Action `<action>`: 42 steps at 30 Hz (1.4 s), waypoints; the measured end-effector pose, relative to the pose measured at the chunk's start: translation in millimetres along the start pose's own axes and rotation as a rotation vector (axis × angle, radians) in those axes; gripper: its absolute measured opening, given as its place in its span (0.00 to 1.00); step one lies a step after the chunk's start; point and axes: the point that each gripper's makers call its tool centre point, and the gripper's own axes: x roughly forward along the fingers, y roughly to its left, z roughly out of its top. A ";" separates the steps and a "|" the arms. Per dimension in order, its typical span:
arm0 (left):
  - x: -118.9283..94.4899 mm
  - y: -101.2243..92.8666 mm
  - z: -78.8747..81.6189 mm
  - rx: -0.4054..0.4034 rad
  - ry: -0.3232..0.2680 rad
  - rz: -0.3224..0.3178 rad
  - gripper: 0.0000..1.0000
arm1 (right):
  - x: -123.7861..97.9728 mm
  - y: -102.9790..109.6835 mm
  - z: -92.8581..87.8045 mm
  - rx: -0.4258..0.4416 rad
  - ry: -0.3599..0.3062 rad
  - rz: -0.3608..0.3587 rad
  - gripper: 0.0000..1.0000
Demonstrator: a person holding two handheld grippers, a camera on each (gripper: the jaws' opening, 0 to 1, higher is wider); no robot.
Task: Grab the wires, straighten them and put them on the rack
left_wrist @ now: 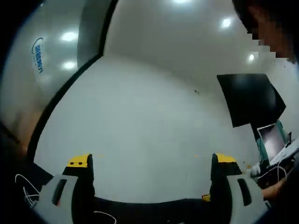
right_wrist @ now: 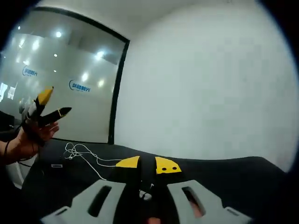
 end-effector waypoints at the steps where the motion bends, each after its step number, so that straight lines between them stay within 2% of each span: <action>1: -0.7 2.8 -30.6 0.049 0.145 0.001 0.96 | -0.5 1.8 -0.5 -0.004 0.001 0.003 0.08; 3: 1.8 6.5 -45.1 0.031 0.182 -0.016 0.96 | -1.2 2.9 -2.4 -0.027 0.007 0.007 0.08; 4: 0.1 8.4 -54.8 0.036 0.240 -0.021 0.96 | -0.4 0.6 -3.8 -0.027 0.010 0.008 0.09; 5: -2.1 12.8 -63.4 0.075 0.286 -0.036 0.95 | 0.4 -0.6 -6.9 -0.017 0.019 0.011 0.09; 6: -1.9 14.3 -61.6 0.130 0.268 -0.051 0.92 | 1.3 -1.3 -9.0 -0.007 0.024 0.015 0.09; 7: -2.7 11.1 -60.7 0.143 0.276 -0.076 0.88 | 0.8 -2.7 -8.7 -0.001 0.022 0.015 0.09; 9: -5.9 2.7 -63.2 0.174 0.284 -0.173 0.82 | -0.5 -2.8 -5.9 0.025 0.010 0.026 0.09; 11: -15.4 -23.5 -61.4 0.166 0.280 -0.315 0.80 | -1.2 -0.5 -4.3 0.045 0.000 0.037 0.09; 13: -21.5 -30.7 -65.4 0.174 0.290 -0.359 0.80 | 3.2 -6.4 -6.4 0.060 -0.001 0.048 0.09; 15: -27.7 -44.0 -73.4 0.114 0.325 -0.405 0.78 | 3.6 -4.8 -7.5 0.057 0.005 0.052 0.09; 16: -30.1 -45.7 -78.9 0.043 0.317 -0.414 0.76 | 3.5 -3.1 -7.1 0.051 0.002 0.057 0.09; 17: -33.0 -45.1 -85.0 0.009 0.336 -0.425 0.71 | 3.6 -1.3 -6.8 0.053 -0.001 0.064 0.10; 18: -39.3 -46.9 -97.2 0.017 0.444 -0.445 0.65 | 3.5 0.6 -6.9 0.059 -0.001 0.072 0.11; 19: -38.5 -46.8 -96.8 0.046 0.447 -0.453 0.63 | 3.4 2.7 -6.4 0.060 -0.002 0.082 0.11; 20: -35.6 -51.0 -90.1 0.031 0.377 -0.471 0.62 | 3.3 4.7 -6.0 0.061 -0.004 0.090 0.11; 21: -37.9 -54.6 -90.8 -0.032 0.381 -0.488 0.62 | 3.4 6.3 -6.1 0.060 -0.004 0.094 0.12; 22: -40.2 -50.5 -97.8 -0.048 0.435 -0.480 0.63 | 2.9 9.3 -6.7 0.057 -0.002 0.098 0.13; 23: -38.6 -44.0 -100.2 -0.038 0.437 -0.473 0.62 | 3.1 10.9 -6.8 0.052 -0.001 0.106 0.13; 24: -39.4 -45.3 -101.4 -0.050 0.434 -0.468 0.60 | 3.8 11.4 -6.9 0.049 -0.001 0.110 0.14; 26: -45.0 -52.1 -107.2 -0.093 0.491 -0.480 0.54 | 3.2 13.9 -6.8 0.035 0.001 0.122 0.15; 28: -42.4 -50.1 -113.6 -0.067 0.493 -0.461 0.51 | 4.2 12.7 -6.1 0.046 0.001 0.126 0.16; 29: -45.5 -47.5 -120.5 -0.053 0.547 -0.459 0.50 | 3.9 12.6 -5.7 0.062 0.002 0.140 0.17; 30: -46.7 -51.2 -120.6 -0.070 0.557 -0.476 0.51 | 4.0 12.3 -7.0 0.132 0.011 0.142 0.19; 31: -46.3 -52.8 -118.3 -0.079 0.539 -0.488 0.51 | 0.4 13.0 -15.7 0.193 0.090 0.126 0.24; 32: -46.2 -54.3 -117.9 -0.076 0.539 -0.488 0.51 | -6.7 23.3 -18.1 0.217 0.151 0.155 0.33; 33: -46.8 -55.8 -116.4 -0.061 0.530 -0.485 0.51 | -12.4 32.4 -10.0 0.219 0.142 0.183 0.38; 34: -45.7 -52.3 -117.3 -0.061 0.529 -0.484 0.51 | -20.1 39.2 0.2 0.157 0.111 0.204 0.41; 35: -44.6 -49.2 -118.8 -0.062 0.532 -0.484 0.51 | -30.8 46.0 4.8 0.103 0.101 0.211 0.38; 36: -44.7 -48.8 -119.5 -0.063 0.536 -0.484 0.52 | -40.5 54.1 9.0 0.066 0.079 0.237 0.34; 37: -45.0 -48.9 -119.3 -0.064 0.536 -0.482 0.52 | -48.5 59.2 9.3 0.065 0.069 0.257 0.33; 39: -43.4 -45.2 -119.5 -0.065 0.530 -0.482 0.54 | -59.9 64.7 1.1 0.085 0.098 0.272 0.34; 42: -42.3 -39.4 -124.7 -0.061 0.546 -0.493 0.60 | -73.1 70.4 -17.1 0.040 0.109 0.286 0.41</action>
